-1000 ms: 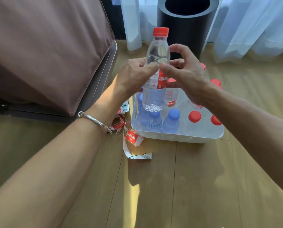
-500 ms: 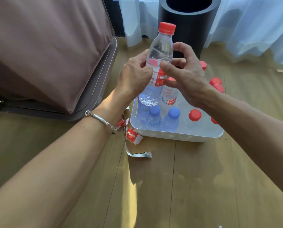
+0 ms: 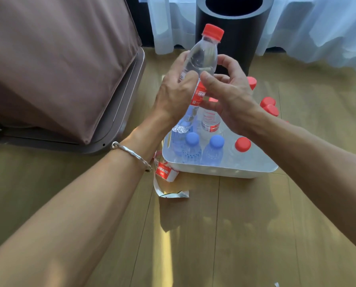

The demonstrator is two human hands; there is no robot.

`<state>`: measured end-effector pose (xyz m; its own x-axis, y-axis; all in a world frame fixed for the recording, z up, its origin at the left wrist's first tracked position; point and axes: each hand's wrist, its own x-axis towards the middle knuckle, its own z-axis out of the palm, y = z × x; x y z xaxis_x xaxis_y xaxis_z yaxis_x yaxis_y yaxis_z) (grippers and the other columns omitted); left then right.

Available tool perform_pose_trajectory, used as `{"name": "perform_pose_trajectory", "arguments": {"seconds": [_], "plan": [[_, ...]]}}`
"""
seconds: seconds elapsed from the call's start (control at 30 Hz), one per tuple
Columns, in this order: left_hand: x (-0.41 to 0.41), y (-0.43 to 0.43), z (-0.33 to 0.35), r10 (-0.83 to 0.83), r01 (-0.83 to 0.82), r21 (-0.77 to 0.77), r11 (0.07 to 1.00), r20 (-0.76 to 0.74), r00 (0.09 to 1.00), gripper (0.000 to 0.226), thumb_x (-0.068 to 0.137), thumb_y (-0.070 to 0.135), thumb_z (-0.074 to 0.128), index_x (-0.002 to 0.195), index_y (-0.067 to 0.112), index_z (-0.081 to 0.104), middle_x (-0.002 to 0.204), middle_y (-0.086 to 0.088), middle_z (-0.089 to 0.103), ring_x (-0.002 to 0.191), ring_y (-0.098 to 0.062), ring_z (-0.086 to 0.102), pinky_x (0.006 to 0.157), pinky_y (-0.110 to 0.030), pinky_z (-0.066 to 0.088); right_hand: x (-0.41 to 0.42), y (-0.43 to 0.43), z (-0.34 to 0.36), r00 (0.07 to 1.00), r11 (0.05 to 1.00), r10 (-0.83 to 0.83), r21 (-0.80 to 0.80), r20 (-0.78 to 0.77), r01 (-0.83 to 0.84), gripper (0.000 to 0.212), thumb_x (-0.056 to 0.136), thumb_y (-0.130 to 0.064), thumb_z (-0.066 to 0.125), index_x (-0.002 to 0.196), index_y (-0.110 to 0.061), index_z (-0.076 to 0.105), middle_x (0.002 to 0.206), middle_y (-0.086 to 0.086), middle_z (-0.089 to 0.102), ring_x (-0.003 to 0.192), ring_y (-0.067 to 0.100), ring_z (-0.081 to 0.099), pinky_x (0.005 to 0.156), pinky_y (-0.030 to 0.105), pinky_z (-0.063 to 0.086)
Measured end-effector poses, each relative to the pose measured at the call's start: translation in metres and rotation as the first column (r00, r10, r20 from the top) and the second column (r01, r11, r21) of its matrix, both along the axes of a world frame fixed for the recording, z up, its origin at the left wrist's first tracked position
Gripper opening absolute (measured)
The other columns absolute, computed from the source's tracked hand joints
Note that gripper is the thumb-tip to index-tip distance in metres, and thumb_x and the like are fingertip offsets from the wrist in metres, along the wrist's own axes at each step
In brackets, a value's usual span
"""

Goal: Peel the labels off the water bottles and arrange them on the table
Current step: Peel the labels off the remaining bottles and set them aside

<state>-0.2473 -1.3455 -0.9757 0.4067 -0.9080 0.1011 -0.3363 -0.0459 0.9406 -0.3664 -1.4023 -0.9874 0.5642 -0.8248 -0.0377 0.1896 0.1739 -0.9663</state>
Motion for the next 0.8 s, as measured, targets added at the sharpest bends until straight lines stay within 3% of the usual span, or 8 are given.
{"name": "perform_pose_trajectory", "arguments": {"seconds": [0.1,0.27,0.4,0.53,0.6,0.7,0.77,0.8], "plan": [[-0.005,0.002,0.0,0.04,-0.04,0.021,0.999,-0.007,0.999,0.04,0.082,0.023,0.046,0.118,0.024,0.062,0.09,0.004,0.07,0.086,-0.021,0.067,0.084,-0.055,0.055,0.001,0.003,-0.001,0.999,1.0,-0.003,-0.01,-0.032,0.003,0.054,0.08,-0.021,0.068,0.127,-0.013,0.043,0.098,0.016,0.065,0.086,0.027,0.069,0.08,0.051,0.059],[-0.007,0.001,0.0,0.057,-0.052,0.076,0.996,-0.067,0.996,0.055,0.075,0.022,0.047,0.13,0.028,0.052,0.1,-0.008,0.07,0.092,-0.028,0.069,0.082,-0.054,0.056,0.002,0.007,-0.003,0.994,0.996,-0.017,-0.09,-0.11,0.007,0.051,0.08,-0.022,0.075,0.121,-0.017,0.046,0.1,0.015,0.064,0.085,0.023,0.07,0.08,0.056,0.059],[-0.005,0.0,0.008,-0.022,0.031,0.092,0.995,-0.099,0.995,0.059,0.09,0.005,0.044,0.146,0.017,0.035,0.107,0.001,0.062,0.102,-0.018,0.064,0.093,-0.044,0.055,0.001,0.008,-0.003,0.993,0.986,-0.018,-0.167,-0.118,-0.002,0.043,0.09,-0.014,0.071,0.125,-0.015,0.046,0.097,0.008,0.067,0.083,0.018,0.071,0.078,0.048,0.061],[-0.006,0.006,0.01,-0.026,0.031,0.065,0.997,-0.066,0.997,0.081,0.075,0.019,0.053,0.151,0.015,0.027,0.126,-0.008,0.06,0.113,-0.022,0.063,0.096,-0.049,0.053,0.0,0.007,-0.001,0.996,0.986,-0.004,-0.166,-0.091,-0.011,0.044,0.094,-0.01,0.065,0.134,-0.012,0.046,0.095,0.005,0.07,0.083,0.016,0.071,0.075,0.041,0.06],[-0.007,0.012,0.007,-0.051,0.052,0.057,0.997,-0.018,0.999,0.089,0.073,0.021,0.057,0.154,0.016,0.021,0.128,0.003,0.057,0.113,-0.017,0.061,0.098,-0.045,0.052,-0.002,0.002,0.002,0.998,0.992,0.021,-0.121,-0.067,-0.029,0.046,0.096,-0.009,0.061,0.138,-0.015,0.045,0.094,0.003,0.071,0.085,0.017,0.072,0.074,0.037,0.059],[-0.004,0.01,0.004,-0.094,0.1,0.053,0.994,-0.106,0.99,0.096,0.072,0.016,0.047,0.157,0.017,0.004,0.115,0.025,0.051,0.105,-0.005,0.06,0.096,-0.033,0.051,-0.005,-0.004,0.007,0.996,0.995,0.046,-0.084,-0.077,-0.052,0.05,0.097,-0.011,0.059,0.145,-0.012,0.043,0.101,0.008,0.07,0.09,0.022,0.072,0.074,0.037,0.058],[-0.001,0.005,0.002,-0.074,0.084,0.045,0.995,-0.184,0.98,0.09,0.076,0.018,0.044,0.158,0.017,0.006,0.114,0.019,0.057,0.1,-0.005,0.062,0.094,-0.034,0.051,-0.006,-0.005,0.008,0.996,0.996,0.055,-0.069,-0.065,-0.06,0.05,0.097,-0.01,0.059,0.145,-0.013,0.043,0.101,0.008,0.07,0.089,0.021,0.072,0.074,0.034,0.058],[0.0,0.002,0.001,-0.054,0.064,0.044,0.997,-0.198,0.979,0.085,0.081,0.023,0.044,0.158,0.017,0.008,0.122,0.013,0.058,0.108,-0.007,0.061,0.101,-0.037,0.049,-0.005,-0.004,0.008,0.997,0.996,0.059,-0.067,-0.058,-0.063,0.048,0.098,-0.01,0.058,0.144,-0.014,0.045,0.099,0.006,0.07,0.088,0.019,0.071,0.073,0.033,0.057]]}}
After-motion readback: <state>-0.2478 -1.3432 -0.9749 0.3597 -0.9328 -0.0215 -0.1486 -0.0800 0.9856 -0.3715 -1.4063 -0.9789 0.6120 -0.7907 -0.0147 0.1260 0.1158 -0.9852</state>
